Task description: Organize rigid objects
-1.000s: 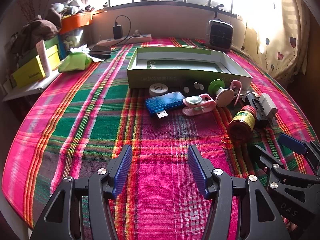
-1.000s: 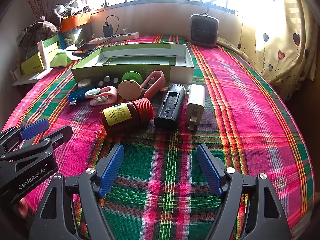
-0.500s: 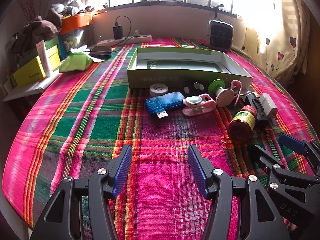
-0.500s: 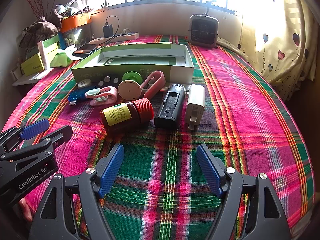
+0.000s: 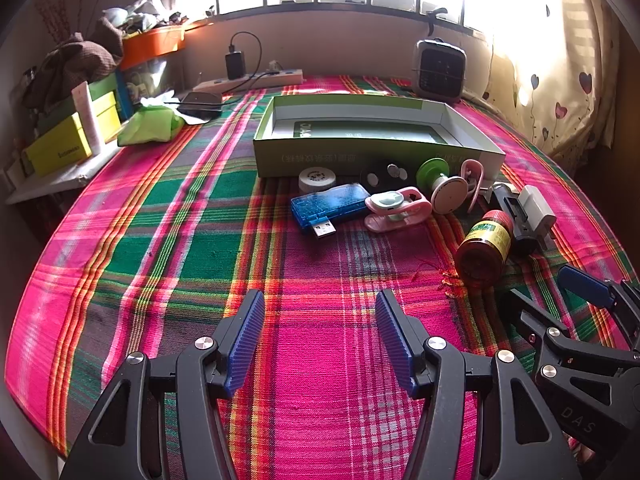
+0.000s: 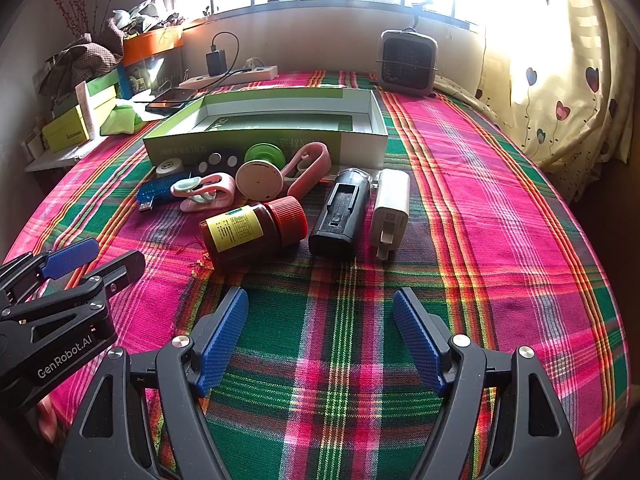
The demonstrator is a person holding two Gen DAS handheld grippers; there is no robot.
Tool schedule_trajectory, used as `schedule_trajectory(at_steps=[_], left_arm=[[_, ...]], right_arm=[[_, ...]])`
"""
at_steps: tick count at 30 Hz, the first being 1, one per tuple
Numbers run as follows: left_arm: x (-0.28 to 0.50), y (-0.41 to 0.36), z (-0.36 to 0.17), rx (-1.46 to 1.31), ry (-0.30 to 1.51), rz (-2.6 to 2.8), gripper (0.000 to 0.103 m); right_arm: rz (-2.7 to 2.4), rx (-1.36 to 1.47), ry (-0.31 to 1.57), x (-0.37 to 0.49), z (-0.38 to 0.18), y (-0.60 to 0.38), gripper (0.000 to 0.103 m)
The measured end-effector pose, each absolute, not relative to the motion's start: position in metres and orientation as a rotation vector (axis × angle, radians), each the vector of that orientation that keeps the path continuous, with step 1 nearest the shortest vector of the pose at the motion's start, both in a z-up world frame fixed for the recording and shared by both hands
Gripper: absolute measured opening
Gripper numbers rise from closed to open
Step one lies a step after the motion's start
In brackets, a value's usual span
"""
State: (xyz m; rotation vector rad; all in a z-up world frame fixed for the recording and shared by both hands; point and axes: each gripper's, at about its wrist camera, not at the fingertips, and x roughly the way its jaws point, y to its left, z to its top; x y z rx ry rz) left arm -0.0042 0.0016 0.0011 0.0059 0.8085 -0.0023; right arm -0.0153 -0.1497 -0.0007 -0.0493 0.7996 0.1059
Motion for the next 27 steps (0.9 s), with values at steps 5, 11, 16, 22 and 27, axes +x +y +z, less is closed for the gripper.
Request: schedule_trajectory(at_steps=[5,11,16,22,27], left_arm=[[-0.0045,0.0014,0.0014,0.009,0.809,-0.002,0.057],[-0.0041,0.0014,0.0011,0.008,0.808,-0.002,0.057],[-0.0041,0.0014,0.0010,0.008,0.808,-0.002,0.057],[-0.0049,0.0011,0.0008,0.009,0.810,-0.002,0.057],[-0.0055,0.0014,0.0016,0.016,0.813,-0.010,0.057]], right_arm=[[0.106,-0.049,0.799,-0.0154,-0.0006,-0.1501,0.075],[0.107,-0.049,0.799,-0.0156,-0.0004,-0.1504,0.075],[0.107,-0.049,0.798,-0.0156,-0.0003,-0.1505,0.075],[0.108,-0.049,0.798,-0.0159,-0.0004,-0.1508,0.075],[0.112,-0.051,0.800,-0.0157,-0.0006,-0.1512,0.075]])
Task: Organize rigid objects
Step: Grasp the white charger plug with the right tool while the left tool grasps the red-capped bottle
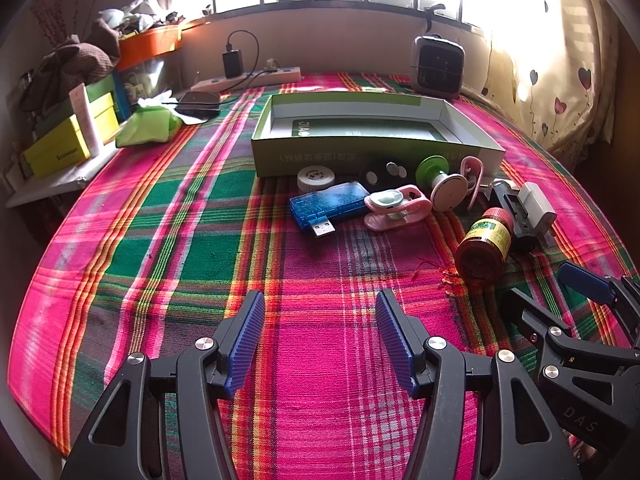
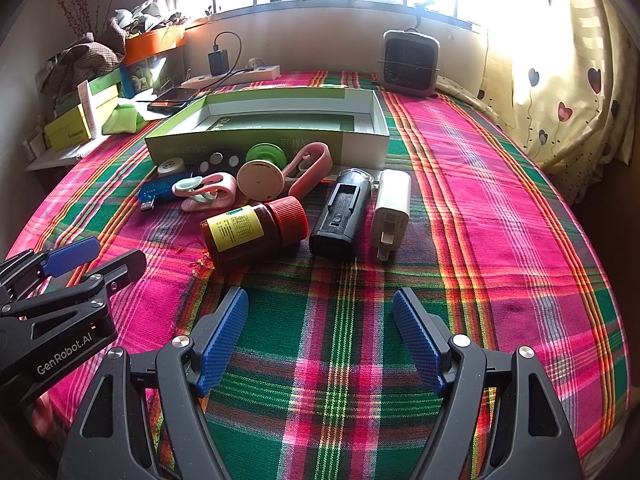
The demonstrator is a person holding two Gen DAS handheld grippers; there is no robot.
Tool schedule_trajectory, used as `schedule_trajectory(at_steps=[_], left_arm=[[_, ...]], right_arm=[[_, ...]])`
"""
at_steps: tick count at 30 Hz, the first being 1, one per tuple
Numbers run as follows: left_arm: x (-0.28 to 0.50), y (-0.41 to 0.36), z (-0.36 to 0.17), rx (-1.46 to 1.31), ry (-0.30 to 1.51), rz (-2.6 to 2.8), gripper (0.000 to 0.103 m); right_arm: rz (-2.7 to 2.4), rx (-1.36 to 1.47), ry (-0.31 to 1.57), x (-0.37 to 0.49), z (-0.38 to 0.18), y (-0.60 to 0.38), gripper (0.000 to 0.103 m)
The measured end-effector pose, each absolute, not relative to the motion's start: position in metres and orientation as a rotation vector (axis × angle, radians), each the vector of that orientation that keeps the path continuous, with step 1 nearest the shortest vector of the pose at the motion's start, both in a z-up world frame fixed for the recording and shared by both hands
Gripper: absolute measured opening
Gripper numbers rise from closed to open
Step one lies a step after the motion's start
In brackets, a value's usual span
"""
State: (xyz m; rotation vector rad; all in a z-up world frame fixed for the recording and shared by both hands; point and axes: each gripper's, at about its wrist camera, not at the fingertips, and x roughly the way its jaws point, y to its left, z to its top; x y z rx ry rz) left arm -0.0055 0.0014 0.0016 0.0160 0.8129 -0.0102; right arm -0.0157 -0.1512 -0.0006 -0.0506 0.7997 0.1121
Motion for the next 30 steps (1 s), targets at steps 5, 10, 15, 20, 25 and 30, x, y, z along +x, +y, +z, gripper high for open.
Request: schedule_trajectory(at_steps=[5,10,15,20,25,30], left_arm=[[-0.001,0.005,0.003,0.011,0.831,-0.030,0.057],[0.004,0.011,0.005,-0.014,0.849,-0.054,0.057],[0.011,0.014,0.011,-0.056,0.853,-0.103,0.057],[0.015,0.005,0.021,-0.036,0.833,-0.144,0.057],[0.022,-0.006,0.031,-0.040,0.830,-0.210,0.057],[0.024,-0.019,0.037,-0.017,0.820,-0.269,0.057]], right_arm=[[0.127,-0.057,0.808,-0.011,-0.001,-0.151,0.075],[0.132,-0.051,0.819,-0.012,0.001,-0.160,0.075],[0.112,-0.008,0.815,-0.010,0.004,-0.175,0.075],[0.091,0.049,0.795,-0.005,0.013,-0.194,0.075],[0.050,0.067,0.777,0.003,0.021,-0.205,0.075],[0.050,0.059,0.767,0.014,0.028,-0.206,0.075]])
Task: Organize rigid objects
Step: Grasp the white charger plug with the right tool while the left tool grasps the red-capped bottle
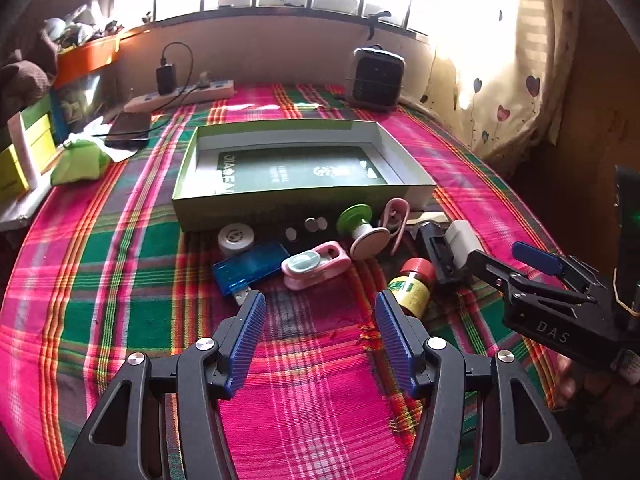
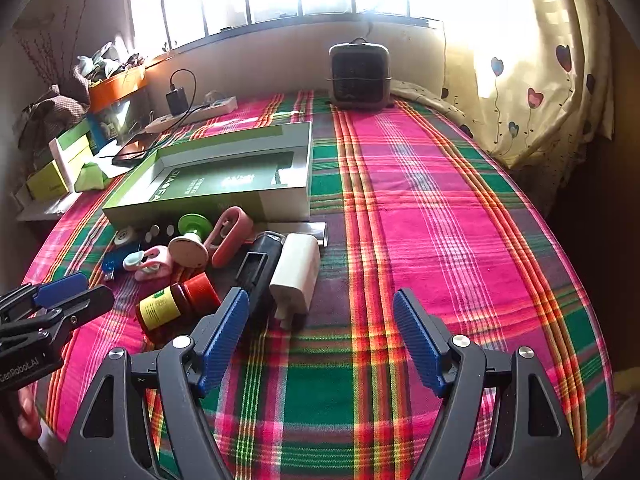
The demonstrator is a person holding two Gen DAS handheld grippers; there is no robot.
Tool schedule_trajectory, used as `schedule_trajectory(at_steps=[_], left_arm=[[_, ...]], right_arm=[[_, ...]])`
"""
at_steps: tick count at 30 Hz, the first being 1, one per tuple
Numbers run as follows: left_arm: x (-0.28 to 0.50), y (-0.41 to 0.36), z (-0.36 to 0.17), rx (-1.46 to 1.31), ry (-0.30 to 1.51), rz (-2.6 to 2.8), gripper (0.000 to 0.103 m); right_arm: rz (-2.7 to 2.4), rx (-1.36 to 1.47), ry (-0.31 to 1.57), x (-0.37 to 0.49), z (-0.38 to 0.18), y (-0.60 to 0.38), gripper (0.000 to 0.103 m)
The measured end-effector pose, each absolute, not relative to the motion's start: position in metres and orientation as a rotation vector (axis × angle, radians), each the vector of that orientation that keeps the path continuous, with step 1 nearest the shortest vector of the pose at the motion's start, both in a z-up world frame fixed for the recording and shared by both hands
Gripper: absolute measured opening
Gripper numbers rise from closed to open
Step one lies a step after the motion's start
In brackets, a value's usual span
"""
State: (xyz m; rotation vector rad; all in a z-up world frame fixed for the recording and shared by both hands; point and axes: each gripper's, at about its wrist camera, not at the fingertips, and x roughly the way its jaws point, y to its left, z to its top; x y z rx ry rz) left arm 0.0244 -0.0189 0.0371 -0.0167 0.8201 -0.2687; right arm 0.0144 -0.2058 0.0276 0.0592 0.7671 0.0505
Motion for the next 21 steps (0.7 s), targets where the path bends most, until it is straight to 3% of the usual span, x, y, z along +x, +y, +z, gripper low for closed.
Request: schedule_trajectory(at_steps=[5,21], left_arm=[[0.026,-0.034,0.040,0.018,0.823,-0.337,0.057],[0.038,-0.064,0.033,0.106,0.848,-0.436,0.056]], right_arm=[[0.048,0.068,0.788,0.028,0.025,-0.207,0.074],[0.093,0.080,0.845,0.045,0.016,-0.210,0.037]])
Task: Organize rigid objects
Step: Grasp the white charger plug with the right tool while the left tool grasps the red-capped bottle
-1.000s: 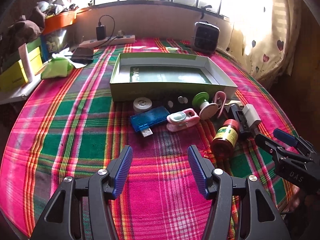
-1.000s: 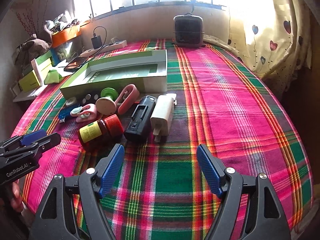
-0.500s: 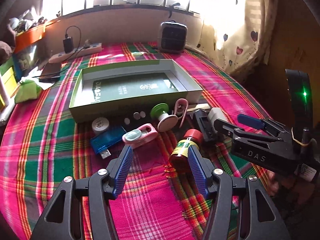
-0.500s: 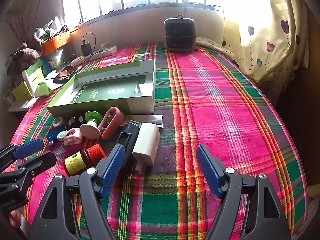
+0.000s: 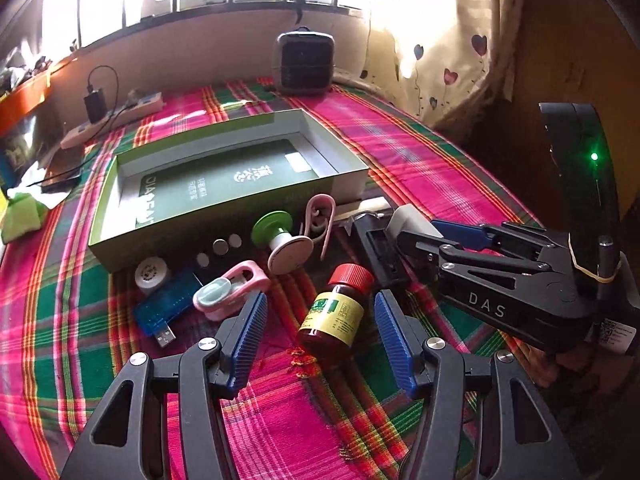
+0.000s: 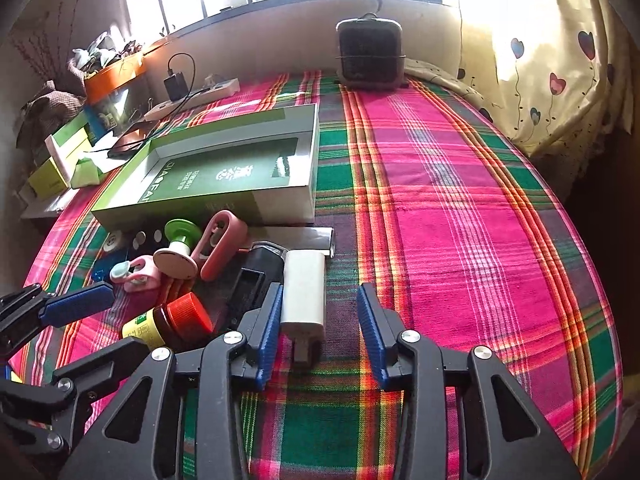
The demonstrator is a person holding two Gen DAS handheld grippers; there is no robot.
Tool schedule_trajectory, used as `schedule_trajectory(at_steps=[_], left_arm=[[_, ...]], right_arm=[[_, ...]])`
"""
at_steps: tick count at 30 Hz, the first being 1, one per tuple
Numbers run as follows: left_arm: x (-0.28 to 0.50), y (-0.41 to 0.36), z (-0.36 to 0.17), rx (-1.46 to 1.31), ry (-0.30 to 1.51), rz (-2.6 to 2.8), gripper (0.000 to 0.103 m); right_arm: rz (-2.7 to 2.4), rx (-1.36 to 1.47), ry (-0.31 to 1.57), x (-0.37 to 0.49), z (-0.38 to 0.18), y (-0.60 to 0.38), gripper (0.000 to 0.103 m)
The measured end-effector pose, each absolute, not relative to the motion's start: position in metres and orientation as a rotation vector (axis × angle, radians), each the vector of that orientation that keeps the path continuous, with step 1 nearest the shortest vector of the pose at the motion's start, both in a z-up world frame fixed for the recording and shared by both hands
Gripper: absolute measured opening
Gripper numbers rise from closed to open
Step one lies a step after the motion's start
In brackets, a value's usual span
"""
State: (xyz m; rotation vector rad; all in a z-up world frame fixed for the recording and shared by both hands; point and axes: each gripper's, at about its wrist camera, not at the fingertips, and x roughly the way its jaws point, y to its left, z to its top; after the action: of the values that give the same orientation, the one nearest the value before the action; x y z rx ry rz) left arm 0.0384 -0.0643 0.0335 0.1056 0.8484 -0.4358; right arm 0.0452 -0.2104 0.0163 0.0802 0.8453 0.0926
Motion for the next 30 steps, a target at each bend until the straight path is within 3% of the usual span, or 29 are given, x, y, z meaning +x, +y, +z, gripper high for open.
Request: schedule_trajectory(at_steps=[16,30], left_arm=[[0.057,-0.077,0.014,0.204,0.911,-0.493,0.055],[0.062,-0.077,0.009,0.168,0.925,-0.469,0.031]], right_arm=[[0.118,0.061,0.860,0.048,0.011,-0.212,0.033],[0.121,0.062,0.863,0.049,0.009,-0.212,0.032]])
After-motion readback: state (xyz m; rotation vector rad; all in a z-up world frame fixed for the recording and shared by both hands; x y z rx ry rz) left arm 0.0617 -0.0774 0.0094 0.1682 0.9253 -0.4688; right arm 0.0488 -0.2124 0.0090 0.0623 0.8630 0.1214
